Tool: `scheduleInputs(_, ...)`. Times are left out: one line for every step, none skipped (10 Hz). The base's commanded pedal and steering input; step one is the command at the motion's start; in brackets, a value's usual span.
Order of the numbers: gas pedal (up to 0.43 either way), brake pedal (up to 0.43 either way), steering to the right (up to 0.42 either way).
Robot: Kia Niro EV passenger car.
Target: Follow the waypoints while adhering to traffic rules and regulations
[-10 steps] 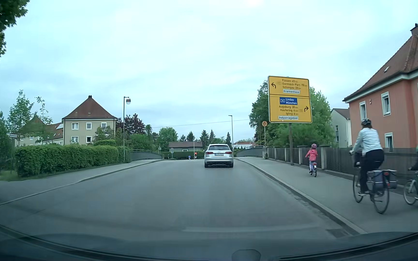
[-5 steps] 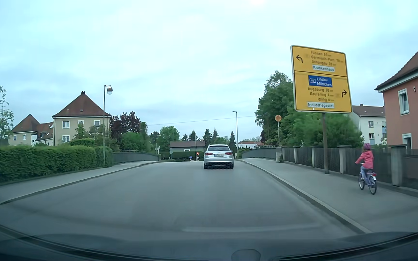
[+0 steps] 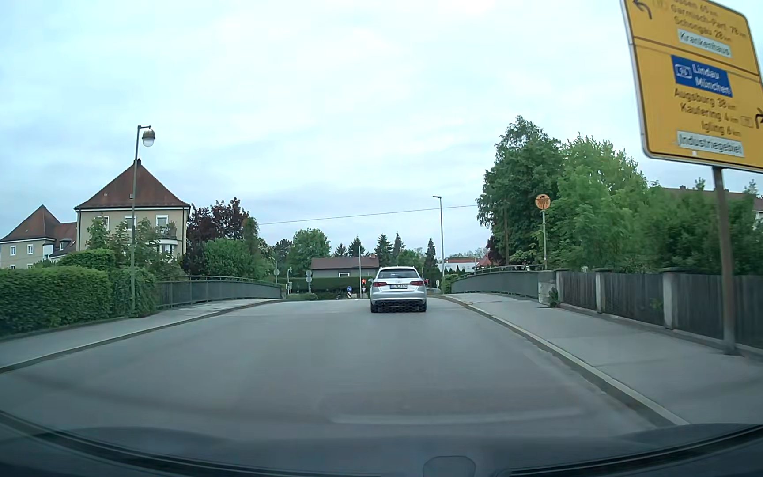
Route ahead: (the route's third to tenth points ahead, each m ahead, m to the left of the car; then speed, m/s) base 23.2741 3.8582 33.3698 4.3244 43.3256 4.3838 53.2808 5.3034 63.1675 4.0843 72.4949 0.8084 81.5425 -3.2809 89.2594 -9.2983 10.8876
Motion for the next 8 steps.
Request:
scheduleInputs(0.079, 0.000, -0.012)
scheduleInputs(0.059, 0.000, -0.012)
scheduleInputs(0.000, 0.000, -0.012)
scheduleInputs(0.000, 0.000, -0.012)
scheduleInputs(0.000, 0.000, -0.012)
scheduleInputs(0.000, 0.000, -0.012)
scheduleInputs(0.000, 0.000, -0.012)
scheduleInputs(0.000, 0.000, -0.012)
